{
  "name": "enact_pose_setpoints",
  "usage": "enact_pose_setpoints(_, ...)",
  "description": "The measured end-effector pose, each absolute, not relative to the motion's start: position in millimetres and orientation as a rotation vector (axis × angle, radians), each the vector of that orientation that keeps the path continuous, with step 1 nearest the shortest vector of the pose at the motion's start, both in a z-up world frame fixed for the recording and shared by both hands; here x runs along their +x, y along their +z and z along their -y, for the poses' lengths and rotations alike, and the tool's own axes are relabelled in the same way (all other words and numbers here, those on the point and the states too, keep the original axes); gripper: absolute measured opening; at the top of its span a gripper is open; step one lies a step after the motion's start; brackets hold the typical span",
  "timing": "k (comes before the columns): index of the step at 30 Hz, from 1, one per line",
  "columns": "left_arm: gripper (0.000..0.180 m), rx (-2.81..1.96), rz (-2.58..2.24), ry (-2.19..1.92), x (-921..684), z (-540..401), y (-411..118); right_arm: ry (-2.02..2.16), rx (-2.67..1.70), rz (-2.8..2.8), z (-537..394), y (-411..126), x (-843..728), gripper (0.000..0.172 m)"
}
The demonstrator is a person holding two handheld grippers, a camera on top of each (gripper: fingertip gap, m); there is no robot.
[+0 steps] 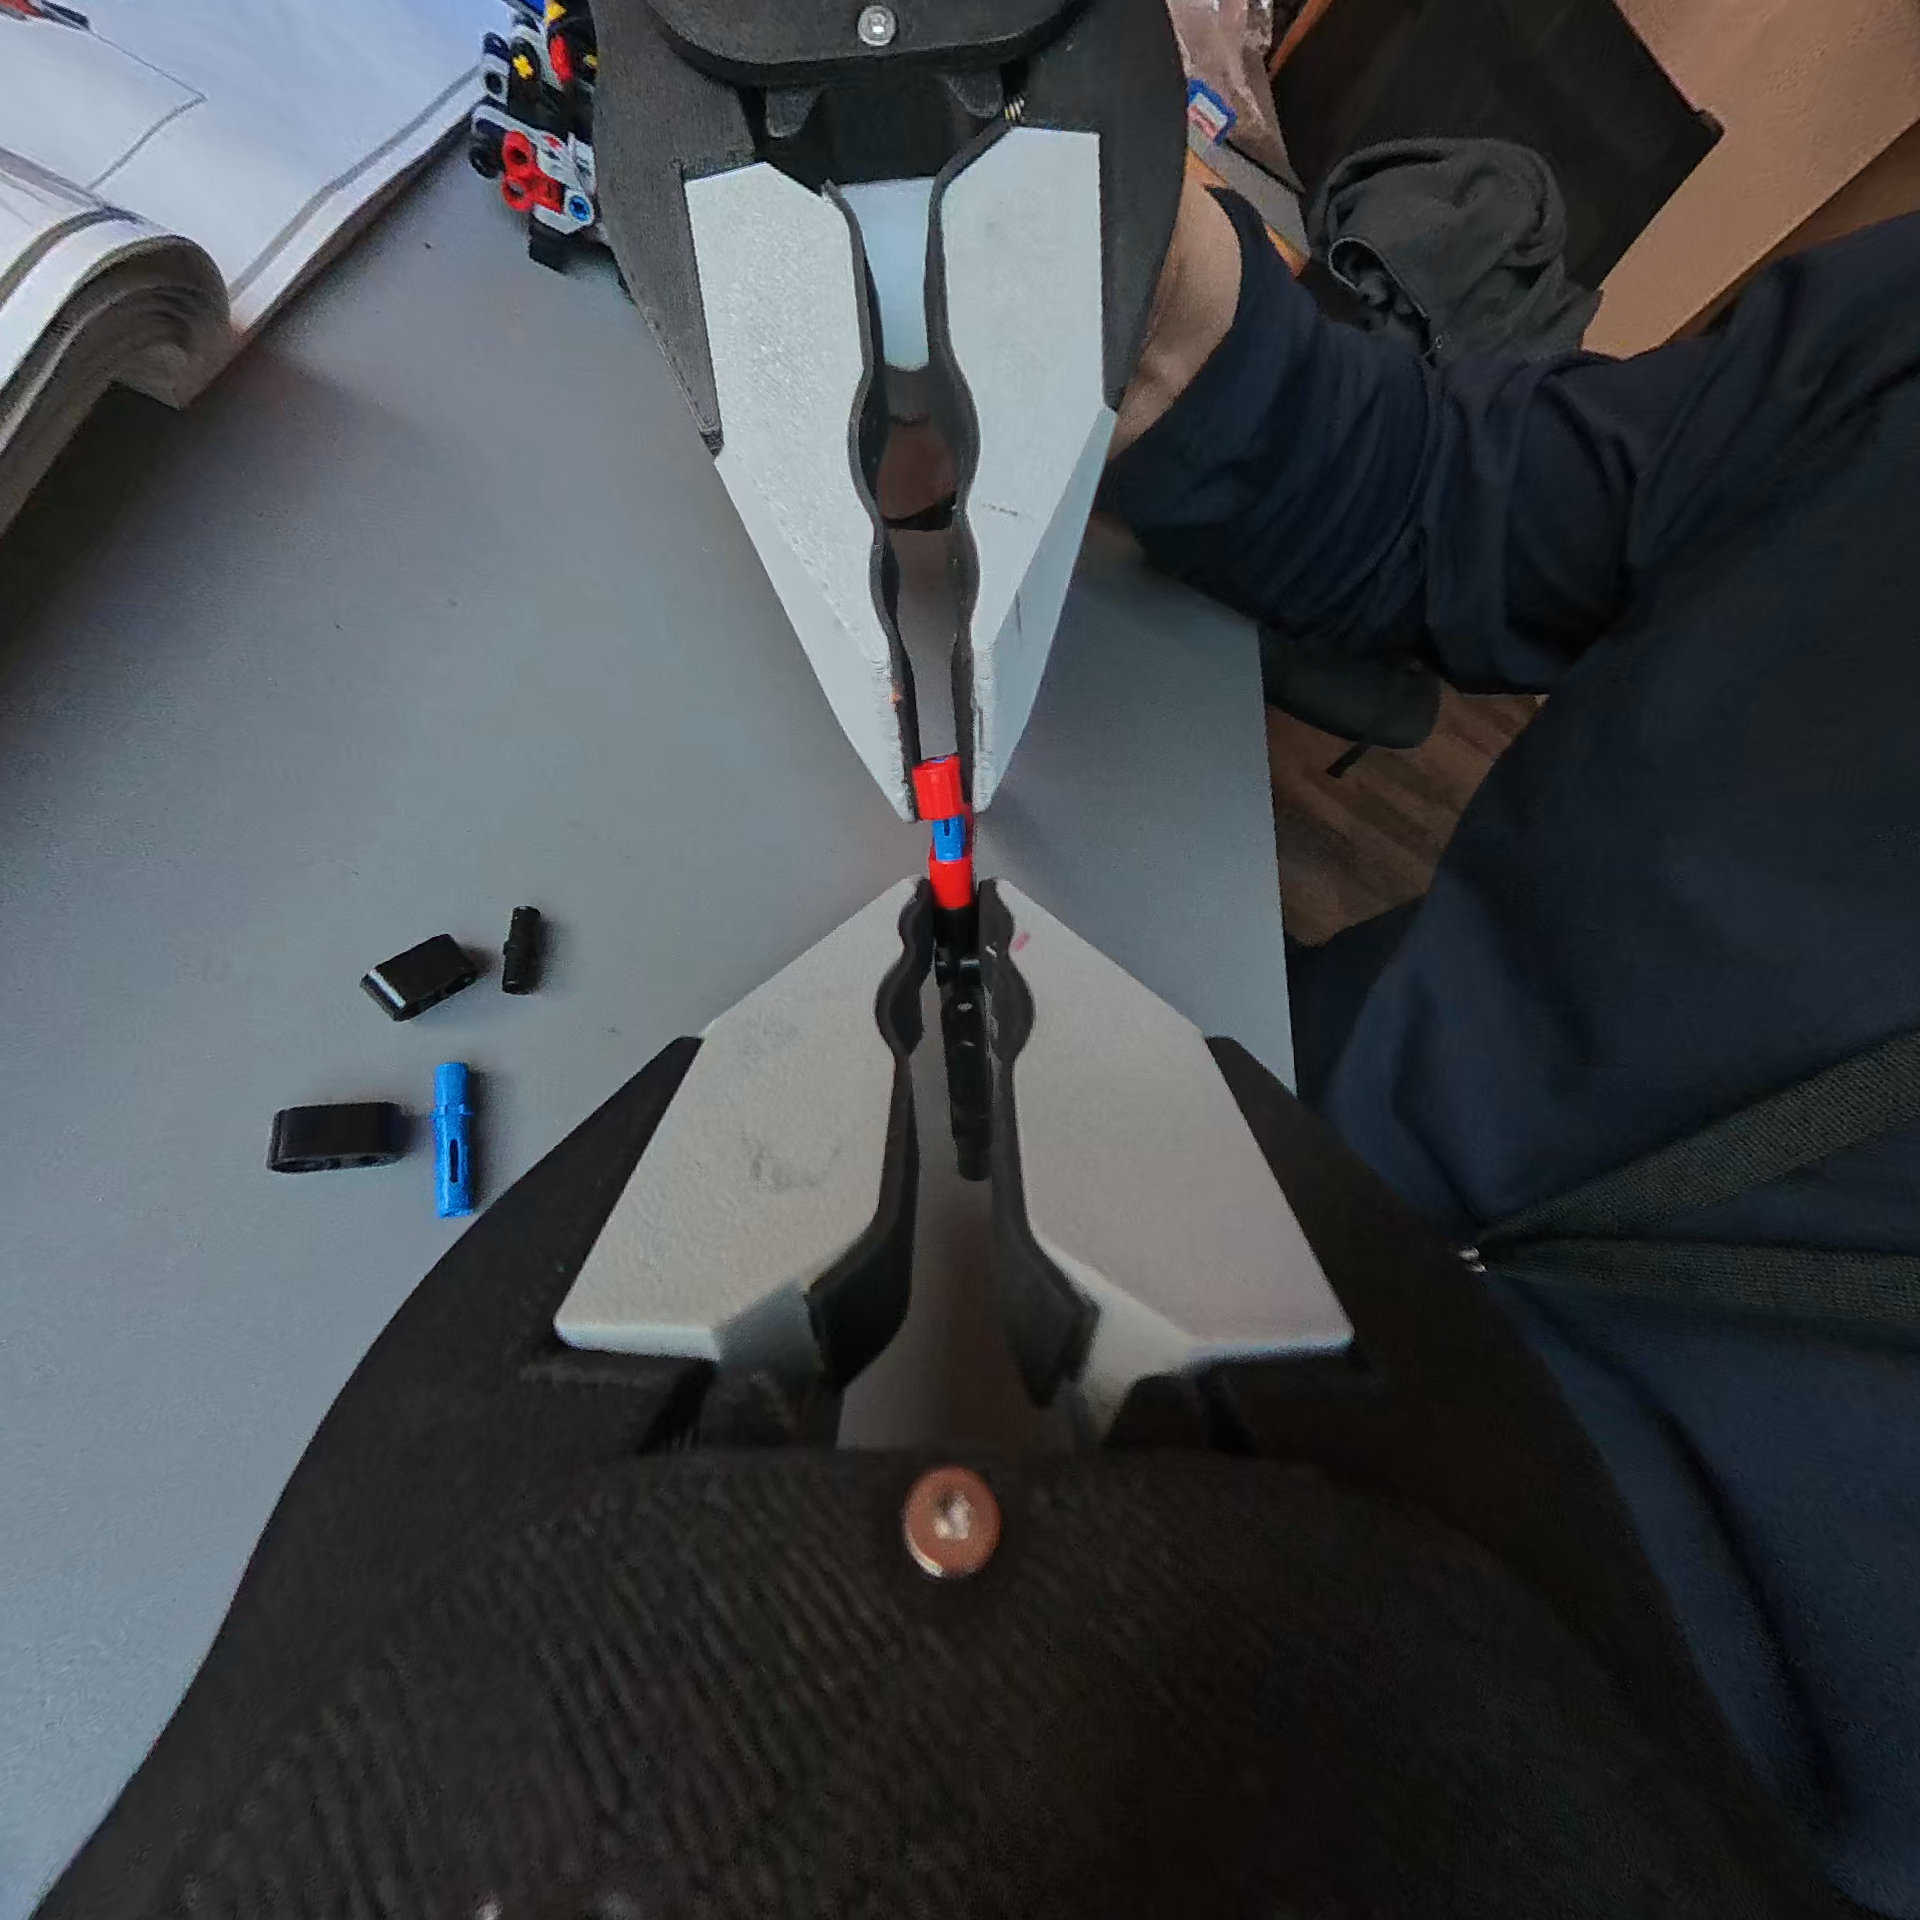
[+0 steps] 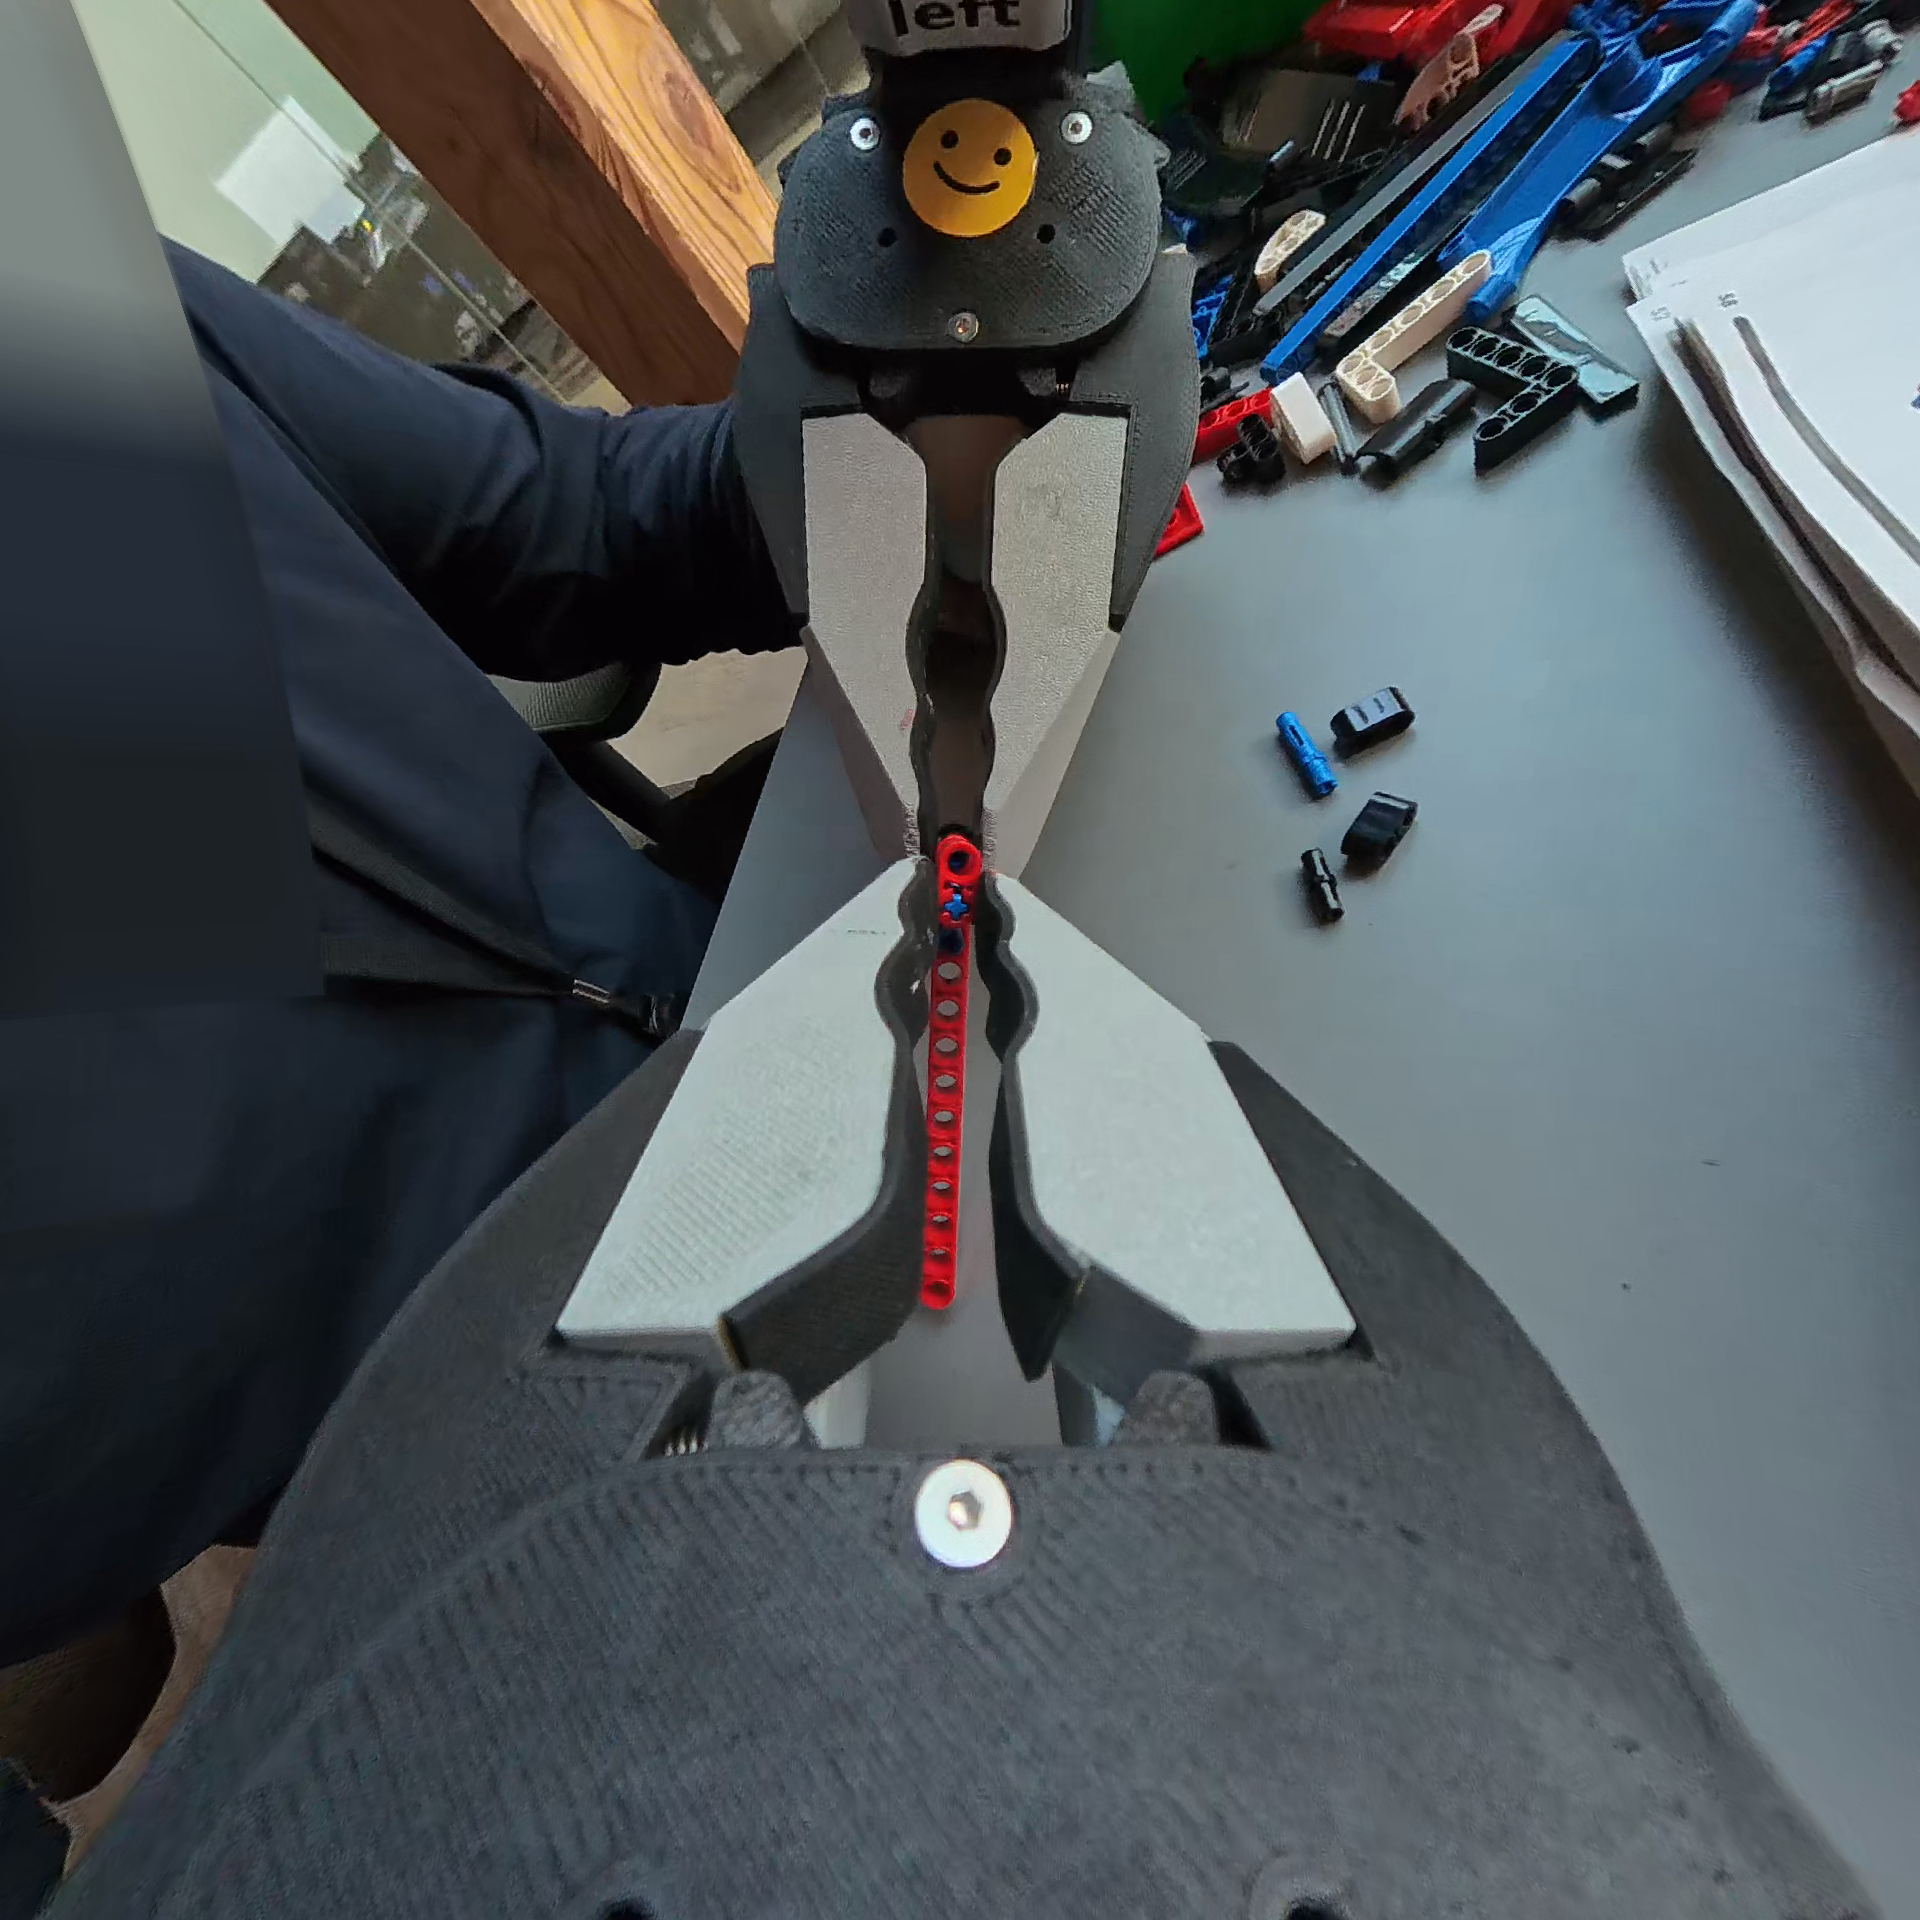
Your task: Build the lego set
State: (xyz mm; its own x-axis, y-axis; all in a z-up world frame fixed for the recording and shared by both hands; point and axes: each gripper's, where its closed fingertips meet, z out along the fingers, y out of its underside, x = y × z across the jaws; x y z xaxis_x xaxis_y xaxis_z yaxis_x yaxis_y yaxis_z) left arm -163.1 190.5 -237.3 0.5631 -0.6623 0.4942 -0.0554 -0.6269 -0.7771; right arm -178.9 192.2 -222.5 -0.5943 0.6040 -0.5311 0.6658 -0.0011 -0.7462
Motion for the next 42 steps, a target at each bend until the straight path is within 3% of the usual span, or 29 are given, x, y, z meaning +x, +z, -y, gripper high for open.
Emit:
enact_pose_setpoints(15,0.005,-1.998,-0.506,-1.215,-161.0,-186.4,-226.4,-1.802,1.317,-2.139,-187.6,-214.3,-178.2,0.005)
enact_pose_setpoints(35,0.005,-2.080,-0.559,-1.094,-158.9,-188.8,-238.9,-1.648,1.361,-2.289,-187.7,-224.4,-178.9,0.005)
enact_pose_setpoints(42,0.005,-2.078,-0.564,-1.085,-157.2,-189.5,-239.1,-1.500,1.334,-2.752,-189.6,-226.4,-177.0,0.006)
